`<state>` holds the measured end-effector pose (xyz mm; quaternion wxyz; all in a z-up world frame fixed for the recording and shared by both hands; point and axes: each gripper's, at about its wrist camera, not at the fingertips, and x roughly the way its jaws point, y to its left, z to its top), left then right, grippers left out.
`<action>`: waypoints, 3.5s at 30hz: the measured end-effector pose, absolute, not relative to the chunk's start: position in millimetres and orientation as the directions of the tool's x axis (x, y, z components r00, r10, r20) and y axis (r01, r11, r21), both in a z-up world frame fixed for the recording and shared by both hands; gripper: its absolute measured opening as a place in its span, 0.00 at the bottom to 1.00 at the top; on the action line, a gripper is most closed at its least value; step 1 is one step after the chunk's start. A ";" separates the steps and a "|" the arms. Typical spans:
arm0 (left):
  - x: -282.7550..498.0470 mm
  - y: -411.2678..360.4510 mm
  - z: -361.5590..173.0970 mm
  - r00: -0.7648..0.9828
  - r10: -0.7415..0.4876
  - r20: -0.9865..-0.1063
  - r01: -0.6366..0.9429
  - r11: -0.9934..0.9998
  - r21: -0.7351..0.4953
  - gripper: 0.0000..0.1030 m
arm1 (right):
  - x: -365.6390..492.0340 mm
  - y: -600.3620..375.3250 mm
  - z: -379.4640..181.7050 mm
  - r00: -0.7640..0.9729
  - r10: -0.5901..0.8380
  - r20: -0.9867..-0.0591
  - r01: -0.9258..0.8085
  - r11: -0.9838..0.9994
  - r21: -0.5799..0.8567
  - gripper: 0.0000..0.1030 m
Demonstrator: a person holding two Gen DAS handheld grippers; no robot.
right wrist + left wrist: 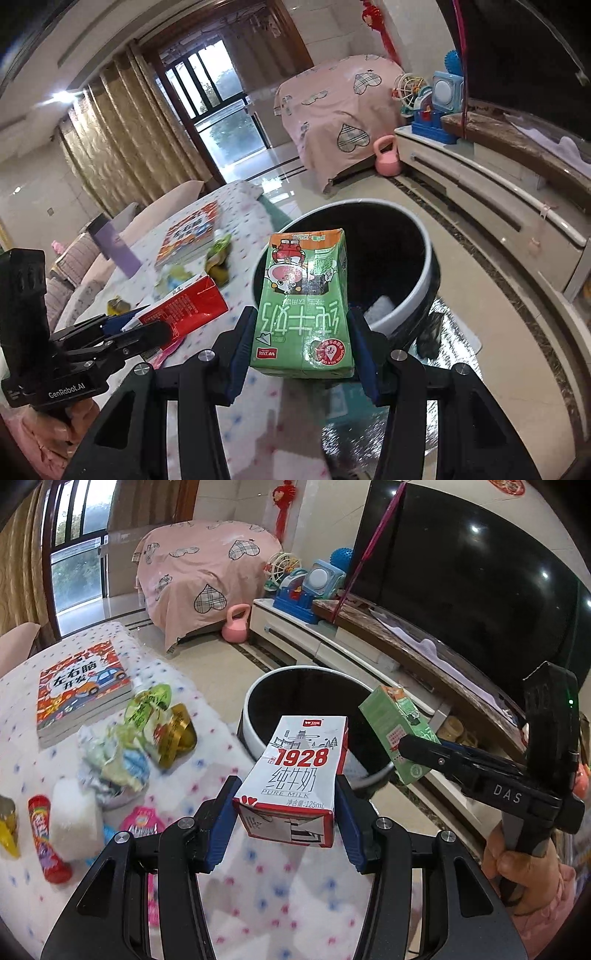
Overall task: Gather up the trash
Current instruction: 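Carry both milk cartons over the bin and open both tools, then move both tools back toward the remaining items on the table, then grasp the pink hairbrush with the right tool while the left tool grasps the red Skittles tube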
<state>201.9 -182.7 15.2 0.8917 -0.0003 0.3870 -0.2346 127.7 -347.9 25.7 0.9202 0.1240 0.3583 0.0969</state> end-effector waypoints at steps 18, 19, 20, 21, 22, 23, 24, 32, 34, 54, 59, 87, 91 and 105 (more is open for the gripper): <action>250.3 -224.3 6.5 0.577 -0.385 -0.720 0.419 0.897 -0.143 0.48 | 178.8 -368.8 12.9 0.703 0.220 -0.676 -0.050 0.964 0.261 0.49; 252.7 -225.0 5.1 0.575 -0.384 -0.723 0.417 0.897 -0.145 0.48 | 180.5 -369.4 11.5 0.700 0.218 -0.680 -0.049 0.965 0.259 0.49; 253.8 -225.8 4.6 0.574 -0.382 -0.724 0.414 0.898 -0.146 0.48 | 181.8 -370.9 10.3 0.698 0.217 -0.683 -0.046 0.965 0.259 0.49; 255.9 -226.4 3.4 0.572 -0.382 -0.726 0.413 0.899 -0.148 0.48 | 183.1 -372.3 9.3 0.695 0.215 -0.686 -0.043 0.965 0.259 0.49; 257.7 -227.6 2.6 0.569 -0.382 -0.728 0.412 0.899 -0.149 0.48 | 184.0 -373.9 8.0 0.693 0.214 -0.689 -0.039 0.965 0.260 0.49; 258.4 -229.0 1.9 0.566 -0.381 -0.731 0.413 0.899 -0.149 0.48 | 184.8 -375.3 7.4 0.691 0.214 -0.690 -0.038 0.965 0.261 0.49; 259.0 -230.4 1.1 0.564 -0.383 -0.732 0.415 0.897 -0.149 0.48 | 185.2 -376.6 6.3 0.689 0.212 -0.693 -0.035 0.965 0.259 0.49; 266.3 -234.1 -6.0 0.544 -0.368 -0.754 0.391 0.906 -0.160 0.49 | 194.1 -381.6 3.3 0.681 0.203 -0.704 -0.029 0.968 0.250 0.50; 268.1 -230.5 -8.1 0.527 -0.381 -0.760 0.381 0.905 -0.189 0.56 | 197.6 -383.5 2.6 0.680 0.198 -0.706 -0.022 0.968 0.251 0.51; 178.5 -134.0 -7.3 0.584 -0.383 -0.715 0.288 0.922 -0.259 0.76 | 133.1 -341.6 8.5 0.732 0.298 -0.613 -0.050 0.920 0.388 0.89; 158.6 -93.3 -13.1 0.603 -0.352 -0.716 0.224 0.936 -0.271 0.76 | 119.0 -313.1 2.0 0.713 0.341 -0.612 -0.077 0.906 0.415 0.91; 139.9 33.1 -41.8 0.617 -0.220 -0.756 -0.036 0.951 -0.306 0.76 | 113.0 -173.3 -34.7 0.566 0.413 -0.713 -0.228 0.910 0.346 0.90; 152.8 36.9 -42.6 0.608 -0.204 -0.767 -0.048 0.955 -0.292 0.76 | 125.1 -163.0 -36.1 0.558 0.402 -0.726 -0.240 0.916 0.322 0.75; 216.6 26.8 -62.2 0.556 -0.138 -0.819 -0.050 0.979 -0.199 0.69 | 165.0 -128.9 -52.3 0.532 0.293 -0.794 -0.271 0.948 0.168 0.41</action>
